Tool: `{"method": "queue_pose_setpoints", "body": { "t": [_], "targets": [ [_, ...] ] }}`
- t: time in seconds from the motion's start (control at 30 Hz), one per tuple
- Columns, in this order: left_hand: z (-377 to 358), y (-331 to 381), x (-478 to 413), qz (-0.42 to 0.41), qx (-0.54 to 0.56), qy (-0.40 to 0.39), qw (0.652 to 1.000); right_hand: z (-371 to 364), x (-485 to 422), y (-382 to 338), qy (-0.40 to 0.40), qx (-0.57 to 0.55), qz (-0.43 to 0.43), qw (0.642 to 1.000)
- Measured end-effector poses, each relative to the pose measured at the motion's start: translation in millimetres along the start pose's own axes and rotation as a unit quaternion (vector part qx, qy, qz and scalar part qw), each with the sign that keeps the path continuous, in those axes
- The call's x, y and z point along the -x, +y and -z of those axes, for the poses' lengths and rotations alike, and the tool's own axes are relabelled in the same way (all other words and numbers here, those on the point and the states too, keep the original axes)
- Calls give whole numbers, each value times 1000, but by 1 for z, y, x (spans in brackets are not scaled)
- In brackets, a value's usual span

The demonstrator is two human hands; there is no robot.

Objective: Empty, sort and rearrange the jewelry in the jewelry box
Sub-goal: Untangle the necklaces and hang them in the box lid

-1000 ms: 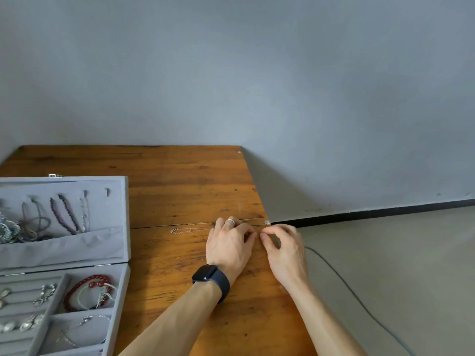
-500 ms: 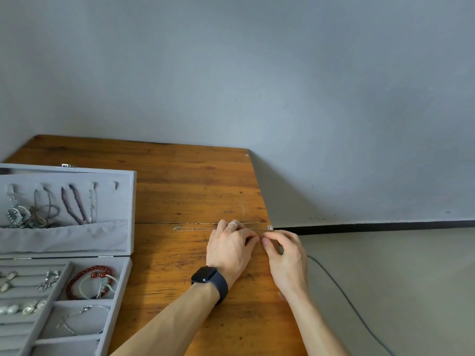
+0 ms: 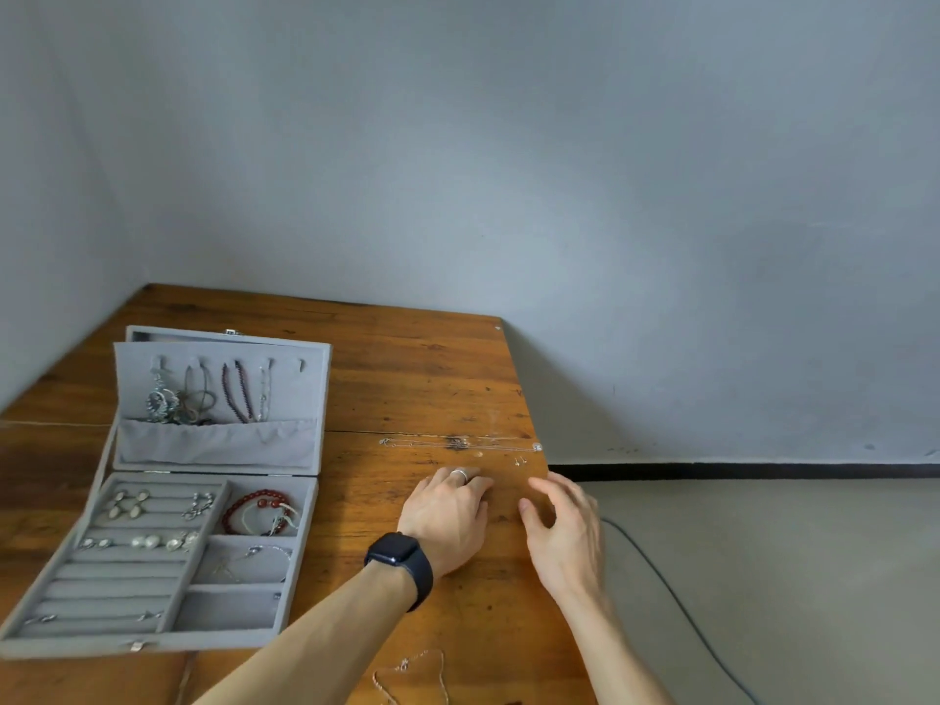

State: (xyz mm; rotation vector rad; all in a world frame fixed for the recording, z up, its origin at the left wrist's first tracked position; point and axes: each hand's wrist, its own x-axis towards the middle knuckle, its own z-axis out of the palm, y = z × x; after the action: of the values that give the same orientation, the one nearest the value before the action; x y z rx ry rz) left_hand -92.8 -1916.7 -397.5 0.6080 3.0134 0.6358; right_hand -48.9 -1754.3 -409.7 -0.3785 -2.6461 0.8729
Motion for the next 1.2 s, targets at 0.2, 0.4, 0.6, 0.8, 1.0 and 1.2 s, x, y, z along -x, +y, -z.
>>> {"method": "queue_pose_setpoints", "body": {
  "t": [0.2, 0.4, 0.6, 0.8, 1.0, 1.2],
  "targets": [
    [38, -6, 77, -19, 30, -4, 999, 26, 90, -38, 60, -35, 69, 995],
    [52, -20, 167, -29, 116, 19, 993, 26, 181, -51, 36, -61, 98, 993],
    [30, -46, 234, -52, 10, 6, 999, 11, 226, -46, -13, 20, 134, 991],
    [14, -53, 245, -16, -111, -14, 994, 8, 240, -36, -27, 50, 181, 982],
    [17, -51, 247, -16, -115, -14, 993, 8, 234, -29, 22, 39, 235, 971],
    [18, -49, 246, -10, -107, -21, 994, 9, 235, -28, 48, 18, 251, 967]
  ]
}}
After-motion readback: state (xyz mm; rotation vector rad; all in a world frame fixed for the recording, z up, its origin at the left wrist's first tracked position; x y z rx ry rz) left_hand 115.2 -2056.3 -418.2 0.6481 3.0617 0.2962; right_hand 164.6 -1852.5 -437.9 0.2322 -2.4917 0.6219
